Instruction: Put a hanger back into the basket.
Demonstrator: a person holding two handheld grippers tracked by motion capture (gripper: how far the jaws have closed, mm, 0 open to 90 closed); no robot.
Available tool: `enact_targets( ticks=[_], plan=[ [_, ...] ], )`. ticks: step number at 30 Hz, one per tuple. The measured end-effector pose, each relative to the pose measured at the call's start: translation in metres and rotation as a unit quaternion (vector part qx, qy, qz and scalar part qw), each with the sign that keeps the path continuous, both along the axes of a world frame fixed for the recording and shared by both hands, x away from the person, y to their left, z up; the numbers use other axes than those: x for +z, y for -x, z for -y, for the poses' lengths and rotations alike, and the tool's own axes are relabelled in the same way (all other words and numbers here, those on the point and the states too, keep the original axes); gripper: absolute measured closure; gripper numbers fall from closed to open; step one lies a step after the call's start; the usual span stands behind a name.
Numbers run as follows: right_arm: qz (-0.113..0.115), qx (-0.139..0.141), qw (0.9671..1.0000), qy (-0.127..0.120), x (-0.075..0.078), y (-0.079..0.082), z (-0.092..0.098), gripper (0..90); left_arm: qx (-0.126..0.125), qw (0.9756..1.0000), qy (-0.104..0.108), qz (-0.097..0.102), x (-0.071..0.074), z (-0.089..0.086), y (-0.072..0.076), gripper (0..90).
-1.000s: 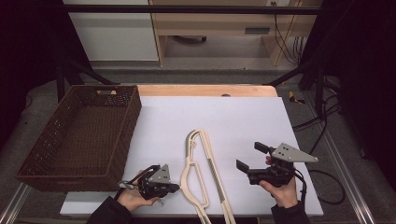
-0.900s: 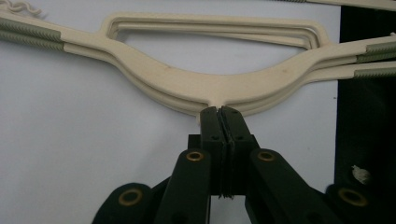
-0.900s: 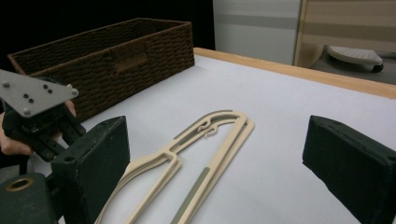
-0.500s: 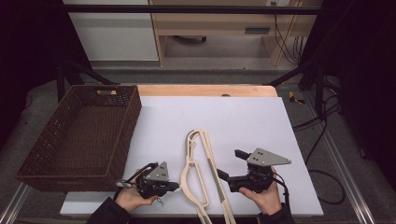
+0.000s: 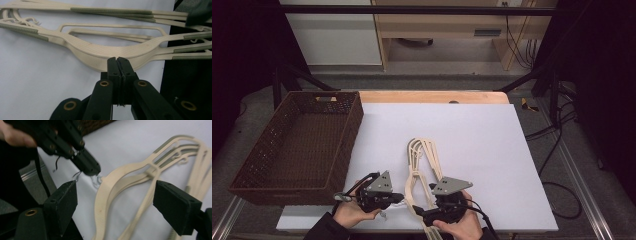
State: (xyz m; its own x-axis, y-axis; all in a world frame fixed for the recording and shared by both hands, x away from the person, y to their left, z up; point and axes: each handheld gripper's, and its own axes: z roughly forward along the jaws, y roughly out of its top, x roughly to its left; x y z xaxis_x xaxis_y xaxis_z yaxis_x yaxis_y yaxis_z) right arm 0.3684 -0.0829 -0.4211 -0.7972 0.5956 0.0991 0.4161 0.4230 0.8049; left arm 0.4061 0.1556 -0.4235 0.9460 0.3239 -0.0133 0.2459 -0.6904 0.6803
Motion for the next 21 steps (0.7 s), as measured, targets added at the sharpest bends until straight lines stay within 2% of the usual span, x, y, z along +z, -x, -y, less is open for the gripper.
enact_targets(
  ticks=[2,3,5,7,8,11,12,13,14,15,16,17,21],
  plan=[
    [-0.005,0.002,1.0000,0.006,-0.006,0.000,-0.005,25.3,0.002,1.0000,-0.002,0.001,0.002,0.000,0.001,88.8],
    [-0.009,0.003,0.9999,0.008,-0.009,0.000,-0.007,26.7,-0.005,0.9999,-0.012,0.005,0.003,-0.001,0.000,88.8],
    [-0.019,0.004,0.9997,0.013,-0.015,0.000,-0.010,29.9,-0.003,0.9999,-0.012,0.005,0.004,0.000,0.001,88.8],
    [-0.026,0.008,0.9992,0.028,-0.020,0.000,-0.014,31.9,0.005,1.0000,-0.004,0.002,0.003,0.002,0.003,88.8],
    [-0.029,0.007,0.9990,0.034,-0.022,0.000,-0.017,33.8,-0.002,0.9999,-0.015,0.005,0.004,0.001,0.002,88.8],
    [-0.032,0.008,0.9982,0.050,-0.028,0.001,-0.024,38.0,0.000,0.9999,-0.013,0.005,0.004,0.002,0.002,88.8],
    [-0.030,0.007,0.9975,0.063,-0.031,0.001,-0.027,43.2,0.001,0.9999,-0.013,0.006,0.004,0.002,0.002,88.8],
    [-0.030,0.007,0.9975,0.063,-0.031,0.001,-0.027,43.2,0.002,0.9999,-0.013,0.005,0.004,0.002,0.002,88.8],
    [-0.033,0.005,0.9968,0.073,-0.034,0.000,-0.028,48.4,0.002,0.9999,-0.014,0.005,0.004,0.002,0.002,88.8],
    [-0.033,0.005,0.9968,0.073,-0.034,0.000,-0.028,48.4,0.003,0.9999,-0.012,0.003,0.004,0.002,0.002,88.8],
    [-0.036,0.001,0.9963,0.078,-0.035,0.000,-0.029,54.7,0.004,0.9999,-0.011,0.001,0.004,0.002,0.002,88.8],
    [-0.036,0.001,0.9963,0.078,-0.035,0.000,-0.029,54.7,0.005,0.9999,-0.011,0.000,0.004,0.002,0.002,88.8],
    [-0.035,0.004,0.9959,0.083,-0.035,0.001,-0.031,65.2,0.014,0.9999,0.002,-0.006,0.004,0.003,0.003,88.7]
  ],
)
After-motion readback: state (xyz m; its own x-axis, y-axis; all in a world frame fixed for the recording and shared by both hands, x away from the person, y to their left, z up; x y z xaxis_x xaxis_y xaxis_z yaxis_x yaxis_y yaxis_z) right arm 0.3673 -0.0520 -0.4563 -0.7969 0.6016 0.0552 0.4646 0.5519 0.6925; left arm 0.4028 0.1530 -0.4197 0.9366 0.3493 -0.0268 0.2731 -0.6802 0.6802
